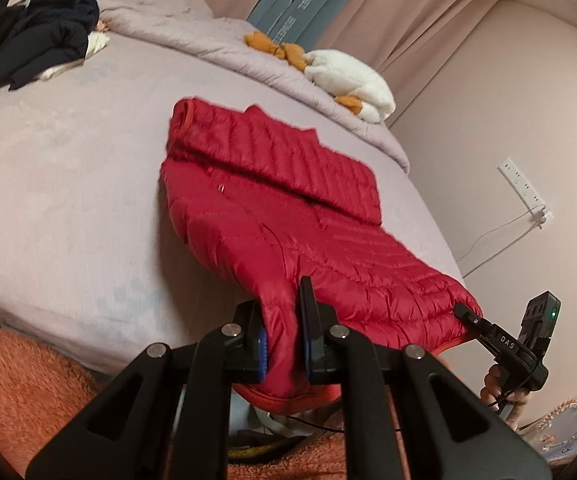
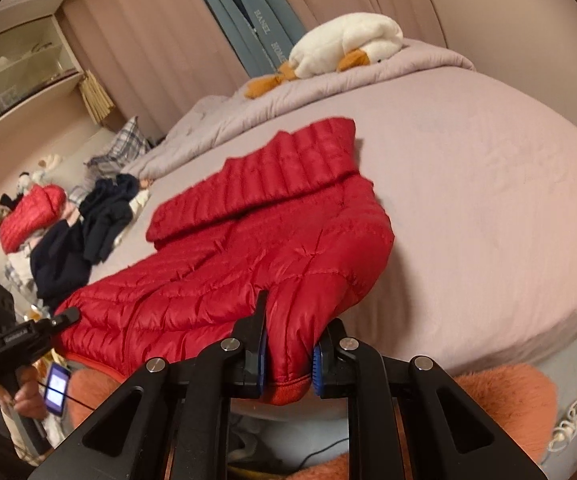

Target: Fold large clothes

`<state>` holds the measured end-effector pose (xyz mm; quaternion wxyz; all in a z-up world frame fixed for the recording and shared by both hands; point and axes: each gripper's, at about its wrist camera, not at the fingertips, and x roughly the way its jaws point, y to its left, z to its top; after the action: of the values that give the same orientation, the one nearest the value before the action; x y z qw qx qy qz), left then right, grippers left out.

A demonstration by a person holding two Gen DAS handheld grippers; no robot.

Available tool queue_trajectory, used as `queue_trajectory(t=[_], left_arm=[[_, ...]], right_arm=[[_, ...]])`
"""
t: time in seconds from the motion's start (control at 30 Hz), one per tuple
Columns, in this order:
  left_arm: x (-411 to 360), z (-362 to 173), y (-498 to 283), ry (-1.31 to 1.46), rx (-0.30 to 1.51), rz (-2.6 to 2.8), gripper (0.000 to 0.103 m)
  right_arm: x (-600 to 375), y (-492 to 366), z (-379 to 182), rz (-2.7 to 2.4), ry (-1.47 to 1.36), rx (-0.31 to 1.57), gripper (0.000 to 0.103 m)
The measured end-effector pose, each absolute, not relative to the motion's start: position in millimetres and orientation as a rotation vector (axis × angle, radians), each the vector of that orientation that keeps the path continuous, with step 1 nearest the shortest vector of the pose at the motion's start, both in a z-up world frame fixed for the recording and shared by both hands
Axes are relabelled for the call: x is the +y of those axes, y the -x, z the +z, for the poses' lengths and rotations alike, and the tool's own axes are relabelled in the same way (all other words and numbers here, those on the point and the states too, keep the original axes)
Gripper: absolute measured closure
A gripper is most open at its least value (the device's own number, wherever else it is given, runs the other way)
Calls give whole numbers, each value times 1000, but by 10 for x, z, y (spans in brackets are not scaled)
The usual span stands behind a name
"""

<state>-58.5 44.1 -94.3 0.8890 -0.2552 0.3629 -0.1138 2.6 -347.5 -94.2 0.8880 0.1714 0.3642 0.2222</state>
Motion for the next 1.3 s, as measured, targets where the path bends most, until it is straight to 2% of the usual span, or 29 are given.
queue_trajectory(t=[0.5,1.3], left_arm=[[534,-430,715,484,655,-259,91],[583,-293,185,447,667,-226,89]], right_arm=[[-3581,118,-501,518,-394,591,86],[-3503,-388,-422,536,-423,555,86]])
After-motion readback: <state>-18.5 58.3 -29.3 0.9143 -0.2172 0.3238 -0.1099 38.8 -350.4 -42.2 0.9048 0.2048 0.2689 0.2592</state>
